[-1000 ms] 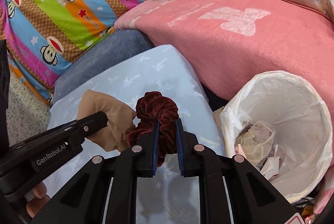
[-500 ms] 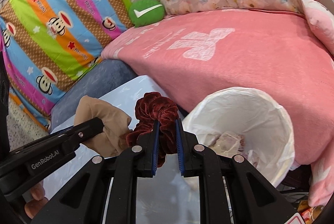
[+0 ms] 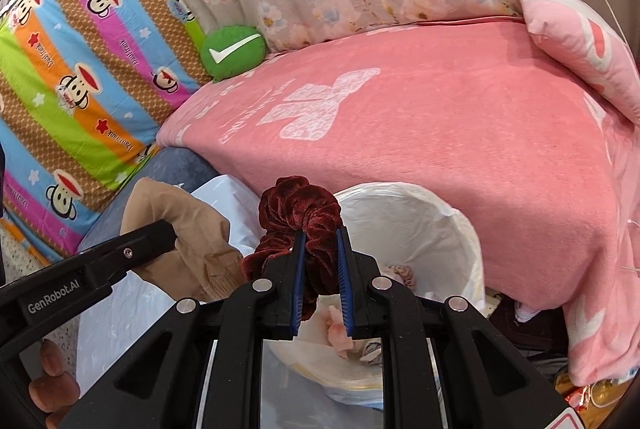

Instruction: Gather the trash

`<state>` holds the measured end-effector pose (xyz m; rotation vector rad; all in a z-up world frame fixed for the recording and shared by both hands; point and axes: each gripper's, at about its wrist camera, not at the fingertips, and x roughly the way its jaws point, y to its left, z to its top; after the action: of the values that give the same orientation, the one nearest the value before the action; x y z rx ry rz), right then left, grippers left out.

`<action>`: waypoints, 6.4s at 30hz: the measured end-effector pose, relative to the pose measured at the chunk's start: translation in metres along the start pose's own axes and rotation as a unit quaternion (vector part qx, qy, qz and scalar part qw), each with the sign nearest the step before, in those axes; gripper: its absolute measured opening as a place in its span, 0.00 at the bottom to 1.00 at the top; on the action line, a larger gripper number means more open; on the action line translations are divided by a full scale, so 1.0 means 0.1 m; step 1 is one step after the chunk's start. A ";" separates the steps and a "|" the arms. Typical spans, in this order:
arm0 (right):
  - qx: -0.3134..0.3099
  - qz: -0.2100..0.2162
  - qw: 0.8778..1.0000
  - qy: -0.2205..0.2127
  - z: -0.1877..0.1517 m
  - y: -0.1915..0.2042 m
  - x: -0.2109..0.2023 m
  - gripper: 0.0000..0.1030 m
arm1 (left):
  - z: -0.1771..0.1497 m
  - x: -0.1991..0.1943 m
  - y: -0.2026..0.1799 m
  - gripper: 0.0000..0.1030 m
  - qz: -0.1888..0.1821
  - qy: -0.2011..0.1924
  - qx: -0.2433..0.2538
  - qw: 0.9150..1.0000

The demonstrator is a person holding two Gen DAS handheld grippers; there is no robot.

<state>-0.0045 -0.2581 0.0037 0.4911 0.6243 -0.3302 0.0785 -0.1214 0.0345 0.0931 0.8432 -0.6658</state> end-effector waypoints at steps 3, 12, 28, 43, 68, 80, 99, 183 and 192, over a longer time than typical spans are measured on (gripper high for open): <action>0.002 -0.003 1.000 -0.001 0.02 -0.06 -0.01 0.14 | 0.02 0.03 -0.07 0.33 -0.003 0.001 0.001 1.000; 0.002 -0.004 1.000 0.000 0.05 -0.10 0.02 0.17 | 0.03 0.03 -0.05 0.56 0.019 -0.010 -0.006 1.000; -0.047 -0.012 0.999 0.012 0.03 0.11 0.00 0.31 | -0.09 0.04 0.12 0.68 0.050 -0.007 -0.028 0.998; -0.104 -0.035 0.993 0.035 -0.12 0.29 -0.19 0.44 | -0.30 -0.06 0.21 0.74 0.085 -0.013 -0.014 0.996; -0.159 -0.091 0.982 0.038 -0.42 0.37 -0.36 0.66 | -0.63 -0.14 0.31 0.89 0.133 0.000 -0.009 0.991; -0.158 -0.090 0.982 0.047 -0.47 0.32 -0.34 0.82 | -0.70 -0.12 0.32 0.89 0.144 0.005 -0.011 0.989; -0.163 -0.100 0.981 0.042 -0.50 0.27 -0.36 0.94 | -0.74 -0.12 0.26 0.92 0.160 0.005 -0.004 0.987; -0.166 -0.117 0.978 0.048 -0.65 0.13 -0.41 0.94 | -0.96 -0.10 0.23 0.92 0.196 0.026 -0.025 0.980; -0.166 -0.118 0.978 0.048 -0.65 0.13 -0.41 0.94 | -0.98 -0.09 0.28 0.92 0.200 0.030 -0.024 0.979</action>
<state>-0.0611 -0.2069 -0.0124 0.1115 0.8168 -0.4180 0.0256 -0.0623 -0.0297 0.2330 0.8661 -0.2655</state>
